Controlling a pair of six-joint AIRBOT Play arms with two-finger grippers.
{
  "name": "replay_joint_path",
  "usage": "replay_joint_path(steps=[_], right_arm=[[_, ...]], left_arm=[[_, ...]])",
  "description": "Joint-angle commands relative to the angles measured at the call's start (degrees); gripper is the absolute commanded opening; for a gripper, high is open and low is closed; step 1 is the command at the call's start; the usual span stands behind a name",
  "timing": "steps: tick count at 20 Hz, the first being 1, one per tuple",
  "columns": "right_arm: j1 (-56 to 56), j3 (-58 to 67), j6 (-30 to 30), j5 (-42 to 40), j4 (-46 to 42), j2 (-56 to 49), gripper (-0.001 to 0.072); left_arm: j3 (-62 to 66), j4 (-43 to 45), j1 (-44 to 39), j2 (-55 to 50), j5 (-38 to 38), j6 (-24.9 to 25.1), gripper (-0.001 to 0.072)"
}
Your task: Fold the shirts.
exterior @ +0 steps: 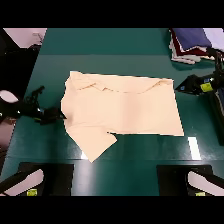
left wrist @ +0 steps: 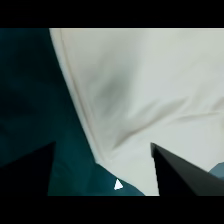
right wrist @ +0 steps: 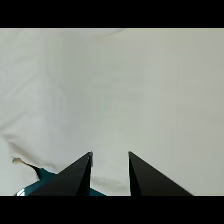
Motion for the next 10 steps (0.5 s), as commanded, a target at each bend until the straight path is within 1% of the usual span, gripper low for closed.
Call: replay_joint_path(steps=[1,4,7,8,9,10], right_arm=[[0.0,-5.3,-0.2,-2.8,0.0,4.8,0.0264],[0.0,-5.4,-0.1,-2.9,0.5,5.4,0.0264],[0.0,-5.4,-0.1,-2.9,0.5,5.4,0.0263],[-0.1,-5.4,-0.1,-2.8,0.4,5.4,0.0263],[-0.5,-5.4,-0.1,-2.5,0.3,5.4,0.0263],[-1.2,-5.4,-0.1,-2.2,0.3,5.4,0.0263]], left_arm=[[-8.3,-3.6,0.0,1.9,3.2,1.2,0.0706],[-10.0,-4.8,-2.3,1.9,5.3,1.2,0.0706],[-10.1,-5.6,-7.1,1.9,7.8,1.0,0.0705],[-10.1,-5.7,-8.3,1.9,8.4,0.1,0.0705],[-10.1,-5.7,-8.9,1.9,8.4,-1.0,0.0656],[-10.1,-6.2,-9.0,1.9,7.9,-1.0,0.0391]])
